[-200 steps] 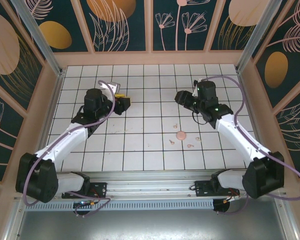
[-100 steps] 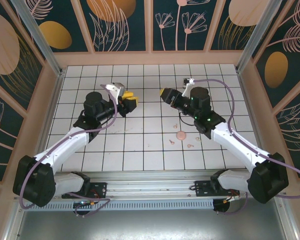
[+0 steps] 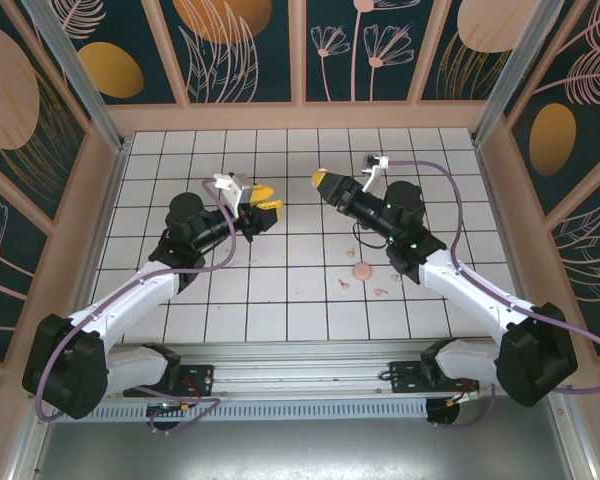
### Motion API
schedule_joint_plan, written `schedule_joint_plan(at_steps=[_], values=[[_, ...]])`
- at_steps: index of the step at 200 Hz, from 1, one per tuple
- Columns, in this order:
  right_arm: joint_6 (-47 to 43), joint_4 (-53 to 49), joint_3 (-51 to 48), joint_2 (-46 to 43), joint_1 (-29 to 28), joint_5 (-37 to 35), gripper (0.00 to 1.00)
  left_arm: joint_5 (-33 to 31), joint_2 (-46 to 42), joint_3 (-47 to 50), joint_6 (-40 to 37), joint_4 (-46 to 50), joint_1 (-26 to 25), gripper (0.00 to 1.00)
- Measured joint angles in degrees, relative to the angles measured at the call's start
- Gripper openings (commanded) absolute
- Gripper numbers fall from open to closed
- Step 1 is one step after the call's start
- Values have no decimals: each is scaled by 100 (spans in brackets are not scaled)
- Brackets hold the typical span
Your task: Insert wireless bluetooth earbuds into charging case
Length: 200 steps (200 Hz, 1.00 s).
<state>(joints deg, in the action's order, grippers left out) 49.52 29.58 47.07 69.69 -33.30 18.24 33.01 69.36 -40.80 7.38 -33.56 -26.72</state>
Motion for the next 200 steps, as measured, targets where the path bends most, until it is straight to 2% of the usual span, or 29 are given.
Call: schedule_joint_plan(at_steps=[85,151,200], values=[[363,643,0,527,-358,138,47,50,203,-210,-197,-59,-376,44],[597,960,70,990,-570,90,47,-496,208,-240,-179,-269,-463,46],[693,1078,85,1003,-603,76,47,-603,205,-240,-293,-264,-463,46]])
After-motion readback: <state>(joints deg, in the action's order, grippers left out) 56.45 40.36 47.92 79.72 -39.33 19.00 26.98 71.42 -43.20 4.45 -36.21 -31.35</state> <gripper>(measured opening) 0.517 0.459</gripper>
